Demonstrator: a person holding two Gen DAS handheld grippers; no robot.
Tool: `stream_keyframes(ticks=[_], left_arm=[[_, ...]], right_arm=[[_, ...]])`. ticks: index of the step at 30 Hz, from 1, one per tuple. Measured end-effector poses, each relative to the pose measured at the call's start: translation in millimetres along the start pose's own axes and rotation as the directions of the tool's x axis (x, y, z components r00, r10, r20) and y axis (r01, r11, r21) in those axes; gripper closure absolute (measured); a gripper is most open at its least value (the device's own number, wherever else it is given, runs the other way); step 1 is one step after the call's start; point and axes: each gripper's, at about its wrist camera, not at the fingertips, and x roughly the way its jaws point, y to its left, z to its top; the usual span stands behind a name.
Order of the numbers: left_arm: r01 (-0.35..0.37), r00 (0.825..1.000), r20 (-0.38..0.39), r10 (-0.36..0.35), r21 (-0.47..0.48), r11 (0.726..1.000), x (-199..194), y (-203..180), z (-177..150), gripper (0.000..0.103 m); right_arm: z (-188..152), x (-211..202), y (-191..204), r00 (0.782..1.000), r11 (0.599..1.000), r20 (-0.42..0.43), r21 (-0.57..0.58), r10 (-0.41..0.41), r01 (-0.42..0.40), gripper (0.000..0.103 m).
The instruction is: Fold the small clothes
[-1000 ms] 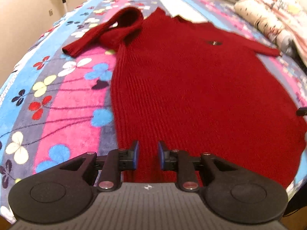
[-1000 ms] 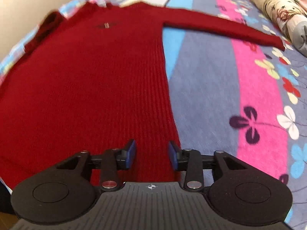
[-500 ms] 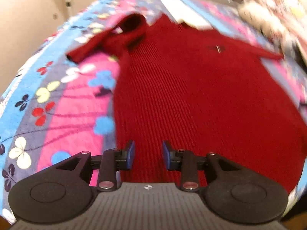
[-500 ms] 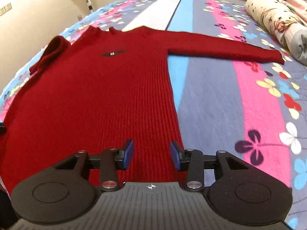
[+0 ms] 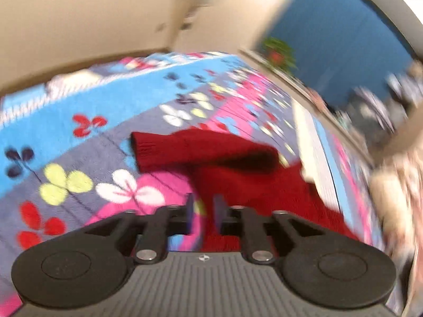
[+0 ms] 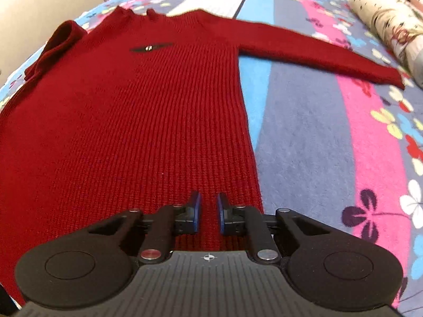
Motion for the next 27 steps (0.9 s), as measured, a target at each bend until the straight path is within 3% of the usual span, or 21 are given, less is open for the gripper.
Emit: stream_keyframes(ticks=[2,4,5,7,10,13,14,15,16,18,20,22,24,27], left_arm=[[-0.034,0.999,0.019,0.035,-0.07,0.997,24,6,9,0.064],[-0.025,1.0,0.009,0.027,-0.164,0.986,51,18,14,0.059],[-0.014,1.0,0.003,0.015,-0.23,0.973,65,25,15,0.057],[0.01,1.0,-0.009,-0.014,-0.343,0.939,86,37,15,0.042],[0.035,0.999,-0.015,-0.048,-0.468,0.883,114,48,16,0.041],[0.03,0.999,0.029,-0.018,-0.491,0.871,129,53,25,0.042],[0.024,0.999,0.04,-0.005,-0.497,0.867,132,55,29,0.045],[0.009,0.999,0.039,0.012,-0.492,0.871,133,57,34,0.075],[-0.01,0.999,0.032,0.029,-0.469,0.883,134,59,41,0.093],[-0.048,0.994,0.078,0.083,-0.369,0.928,121,60,58,0.094],[-0.128,0.971,0.168,0.17,-0.237,0.963,94,62,77,0.094],[-0.215,0.936,0.245,0.252,-0.169,0.962,63,78,95,0.094],[-0.332,0.877,0.328,0.35,-0.111,0.937,29,101,111,0.094],[-0.544,0.756,0.409,0.51,-0.04,0.838,-9,140,130,0.094]], right_arm=[[0,3,3,1.0,0.999,-0.001,-0.045,0.0,0.0,0.088],[1,6,6,1.0,0.997,-0.002,-0.075,-0.001,0.001,0.088],[2,7,6,1.0,0.997,-0.001,-0.081,0.0,0.0,0.088],[4,9,4,1.0,0.997,-0.001,-0.076,0.008,-0.008,0.088],[6,10,2,1.0,0.998,-0.001,-0.062,0.019,-0.019,0.088],[6,10,1,1.0,0.998,0.002,-0.063,0.025,-0.025,0.088],[6,10,0,1.0,0.998,0.004,-0.064,0.028,-0.028,0.088],[6,10,0,1.0,0.997,0.004,-0.064,0.031,-0.03,0.088],[6,10,-1,0.999,0.997,0.005,-0.064,0.033,-0.033,0.088],[7,10,-2,0.999,0.998,0.005,-0.058,0.037,-0.037,0.088],[8,11,-3,0.999,0.998,0.006,-0.057,0.039,-0.038,0.088],[8,11,-2,0.999,0.998,0.006,-0.059,0.038,-0.038,0.088],[7,10,-3,0.999,0.998,0.006,-0.06,0.038,-0.037,0.088],[6,7,-2,0.999,0.997,0.006,-0.065,0.031,-0.03,0.088]])
